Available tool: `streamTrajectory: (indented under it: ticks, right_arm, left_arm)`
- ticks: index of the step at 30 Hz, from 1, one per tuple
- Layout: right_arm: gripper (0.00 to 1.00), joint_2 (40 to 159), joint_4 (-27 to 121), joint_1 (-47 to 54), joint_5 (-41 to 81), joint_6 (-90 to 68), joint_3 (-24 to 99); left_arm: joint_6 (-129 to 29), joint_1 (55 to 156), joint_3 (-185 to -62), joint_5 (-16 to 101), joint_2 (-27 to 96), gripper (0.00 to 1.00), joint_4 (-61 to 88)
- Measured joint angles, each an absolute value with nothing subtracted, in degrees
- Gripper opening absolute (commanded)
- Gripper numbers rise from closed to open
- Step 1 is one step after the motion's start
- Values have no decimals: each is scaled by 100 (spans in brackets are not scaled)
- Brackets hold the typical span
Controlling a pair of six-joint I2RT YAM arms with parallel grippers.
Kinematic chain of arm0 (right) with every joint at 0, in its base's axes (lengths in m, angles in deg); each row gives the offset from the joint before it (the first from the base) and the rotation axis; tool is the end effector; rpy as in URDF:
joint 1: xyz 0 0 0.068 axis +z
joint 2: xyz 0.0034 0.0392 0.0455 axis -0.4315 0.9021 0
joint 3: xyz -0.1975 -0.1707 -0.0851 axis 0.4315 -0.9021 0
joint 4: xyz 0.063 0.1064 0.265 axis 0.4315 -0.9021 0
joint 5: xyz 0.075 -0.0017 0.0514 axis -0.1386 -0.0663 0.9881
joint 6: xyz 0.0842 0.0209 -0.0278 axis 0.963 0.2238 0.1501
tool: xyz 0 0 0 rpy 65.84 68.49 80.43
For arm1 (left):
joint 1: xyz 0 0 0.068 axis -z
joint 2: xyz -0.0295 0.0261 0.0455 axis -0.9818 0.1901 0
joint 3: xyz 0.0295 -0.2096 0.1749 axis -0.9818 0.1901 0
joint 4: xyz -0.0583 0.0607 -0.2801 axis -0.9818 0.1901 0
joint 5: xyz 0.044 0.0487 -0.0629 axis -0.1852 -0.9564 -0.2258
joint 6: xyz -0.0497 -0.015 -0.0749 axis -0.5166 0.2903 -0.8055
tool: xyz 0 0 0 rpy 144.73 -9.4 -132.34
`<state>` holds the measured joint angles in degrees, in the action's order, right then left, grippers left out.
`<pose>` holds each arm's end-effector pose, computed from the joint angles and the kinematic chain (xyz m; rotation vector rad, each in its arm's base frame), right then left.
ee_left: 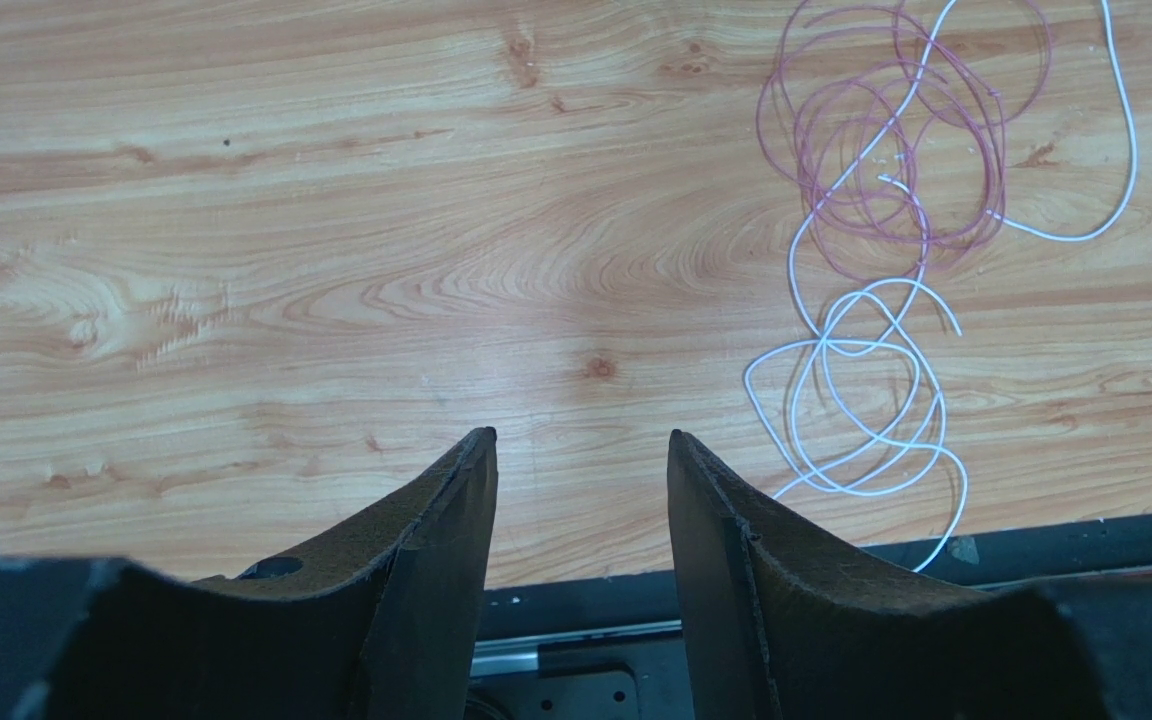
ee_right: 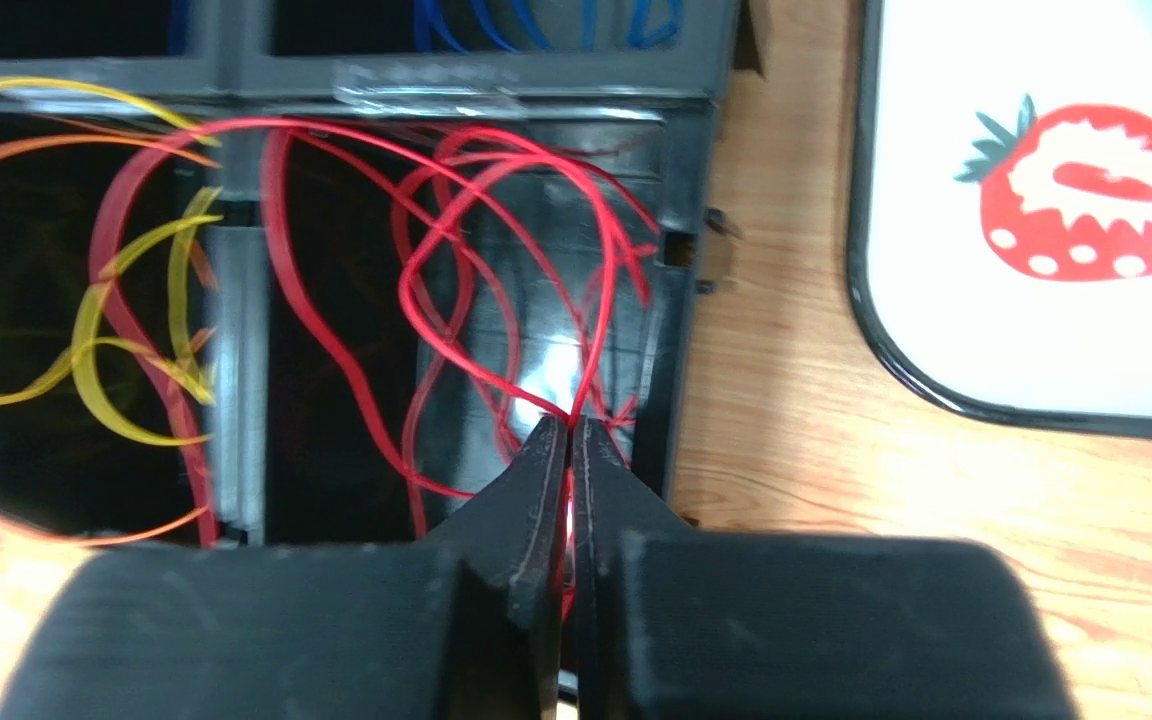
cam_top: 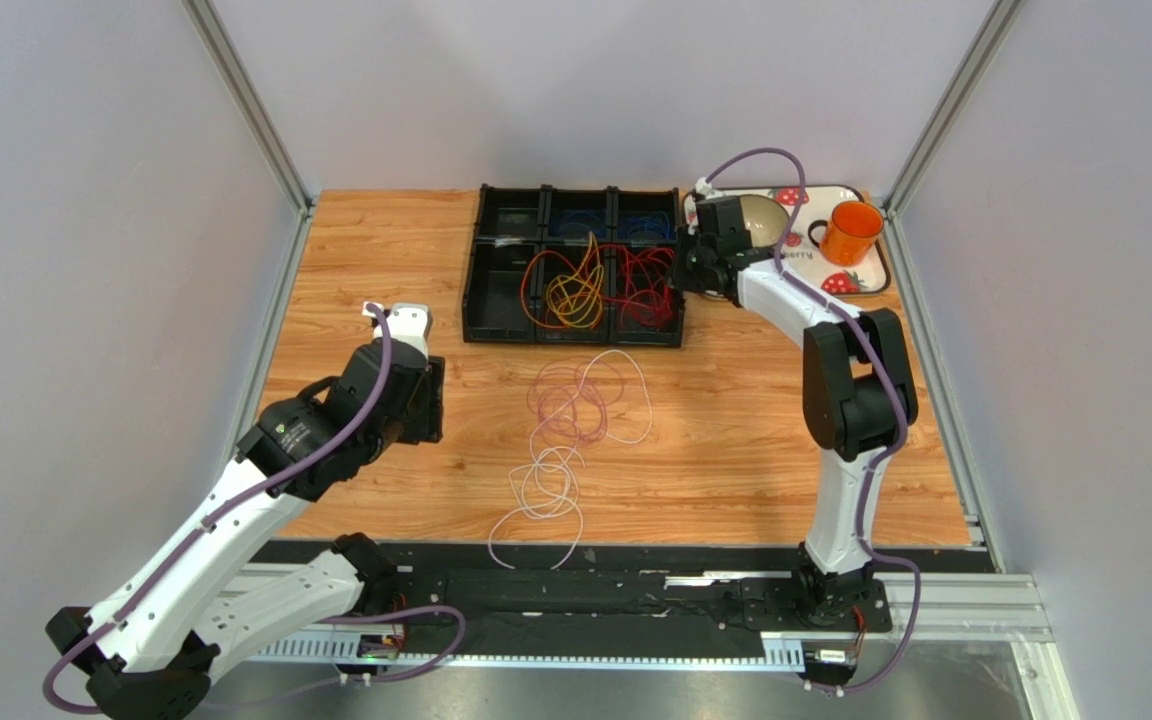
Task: Untangle the cables
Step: Place the cable in the bin.
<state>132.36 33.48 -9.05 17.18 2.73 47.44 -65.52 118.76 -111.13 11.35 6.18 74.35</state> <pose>0.4910 0.1527 0.1729 0.0403 2.3491 0.4223 0.1748 -0.1040 0.3202 0.0672 2.3024 -0.1187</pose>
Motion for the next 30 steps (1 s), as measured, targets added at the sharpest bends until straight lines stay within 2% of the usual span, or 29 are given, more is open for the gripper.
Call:
streamTrajectory:
  ticks: [2, 3, 6, 21, 30]
  right_arm:
    - [15, 13328, 3186, -881, 1584, 260, 4825]
    - [25, 13328, 3134, -874, 1552, 257, 4827]
    - [35, 13328, 3009, -850, 1414, 244, 4897]
    - [51, 12788, 2194, -724, 1191, 135, 5375]
    - [50, 12347, 2010, -112, 1130, -171, 5450]
  left_arm:
    - [-6552, 11874, -11113, 1133, 618, 54, 7435]
    - [-6552, 11876, -11113, 1133, 618, 54, 7435]
    - [-6552, 11876, -11113, 1133, 616, 54, 7435]
    - [-6552, 11876, -11113, 1133, 609, 54, 7435]
    - [-6552, 11876, -11113, 1133, 583, 54, 7435]
